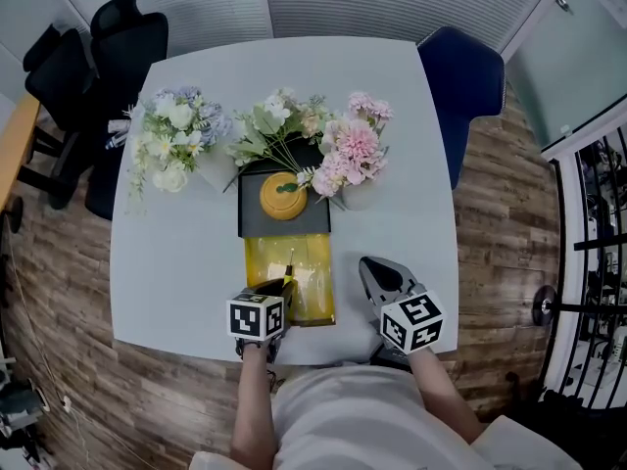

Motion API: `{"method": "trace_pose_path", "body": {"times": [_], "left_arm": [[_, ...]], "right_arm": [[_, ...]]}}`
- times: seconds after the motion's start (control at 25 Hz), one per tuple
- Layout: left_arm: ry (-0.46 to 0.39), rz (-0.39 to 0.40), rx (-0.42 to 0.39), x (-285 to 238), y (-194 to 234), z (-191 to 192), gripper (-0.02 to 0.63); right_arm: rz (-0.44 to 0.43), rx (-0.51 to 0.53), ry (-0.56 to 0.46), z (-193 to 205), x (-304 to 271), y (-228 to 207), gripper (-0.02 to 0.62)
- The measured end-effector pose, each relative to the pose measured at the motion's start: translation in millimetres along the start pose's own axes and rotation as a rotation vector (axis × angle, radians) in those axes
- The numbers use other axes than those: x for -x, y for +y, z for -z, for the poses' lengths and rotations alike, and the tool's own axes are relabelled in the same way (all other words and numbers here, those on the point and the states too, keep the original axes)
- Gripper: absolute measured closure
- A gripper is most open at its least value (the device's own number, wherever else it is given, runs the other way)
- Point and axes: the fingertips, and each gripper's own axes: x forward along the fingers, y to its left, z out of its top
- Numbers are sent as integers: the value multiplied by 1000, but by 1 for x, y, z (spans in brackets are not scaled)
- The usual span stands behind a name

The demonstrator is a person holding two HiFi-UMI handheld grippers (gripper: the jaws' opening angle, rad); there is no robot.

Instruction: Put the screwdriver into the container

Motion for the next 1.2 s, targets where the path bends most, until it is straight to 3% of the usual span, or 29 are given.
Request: {"method": "trace_pose_path", "body": {"times": [0.68, 1.2], "left_arm": [[86, -75, -38, -14, 7, 9, 539], [52, -86, -39, -14, 8, 5, 511]], "right_arm": [[5, -18, 10, 6, 0, -7, 580], [12, -24, 1, 7, 7, -9, 580]]}}
